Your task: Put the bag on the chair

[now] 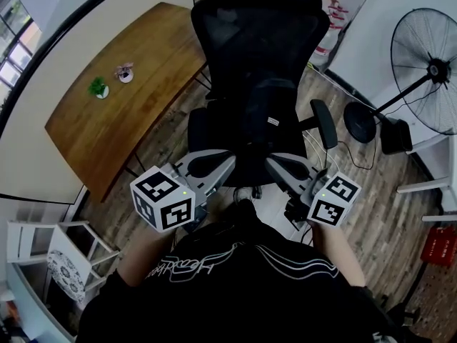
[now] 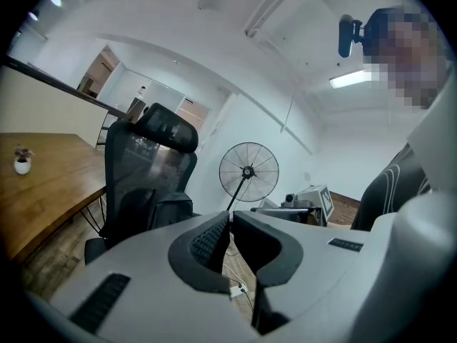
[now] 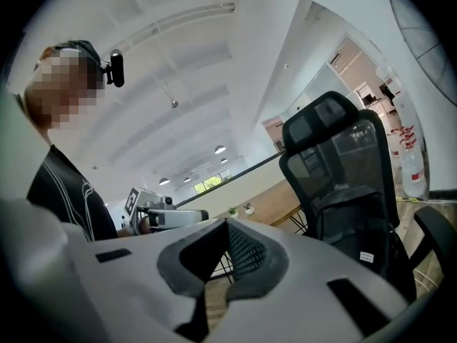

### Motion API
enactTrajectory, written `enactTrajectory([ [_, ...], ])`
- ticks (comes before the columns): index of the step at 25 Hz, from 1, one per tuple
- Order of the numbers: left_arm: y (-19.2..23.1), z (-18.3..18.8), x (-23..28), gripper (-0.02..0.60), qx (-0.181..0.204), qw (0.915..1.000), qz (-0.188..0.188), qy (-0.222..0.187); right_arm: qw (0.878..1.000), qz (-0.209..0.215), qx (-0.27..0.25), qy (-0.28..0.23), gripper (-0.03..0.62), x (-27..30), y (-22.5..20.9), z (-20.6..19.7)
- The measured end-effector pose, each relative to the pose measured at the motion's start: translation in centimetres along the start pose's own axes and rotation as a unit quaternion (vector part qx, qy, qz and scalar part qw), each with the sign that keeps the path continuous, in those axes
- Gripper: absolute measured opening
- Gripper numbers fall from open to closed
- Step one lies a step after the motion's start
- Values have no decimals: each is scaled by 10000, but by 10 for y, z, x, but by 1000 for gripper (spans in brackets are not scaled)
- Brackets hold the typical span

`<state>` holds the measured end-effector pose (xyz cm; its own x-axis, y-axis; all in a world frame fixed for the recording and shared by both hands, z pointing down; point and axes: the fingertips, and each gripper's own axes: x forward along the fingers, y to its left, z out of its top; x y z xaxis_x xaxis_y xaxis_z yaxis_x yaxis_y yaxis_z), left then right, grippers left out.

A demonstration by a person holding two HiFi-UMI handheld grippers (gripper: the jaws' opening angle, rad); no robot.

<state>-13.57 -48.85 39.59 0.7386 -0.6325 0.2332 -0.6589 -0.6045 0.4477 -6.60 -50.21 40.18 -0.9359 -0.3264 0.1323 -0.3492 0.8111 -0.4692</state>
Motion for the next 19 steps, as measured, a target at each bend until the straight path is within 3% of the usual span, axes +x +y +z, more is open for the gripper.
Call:
enactTrajectory([
  [19,11,-27,-8,41,-166,9992,257,240,9997,34,-20,257,-5,13,8,-25],
])
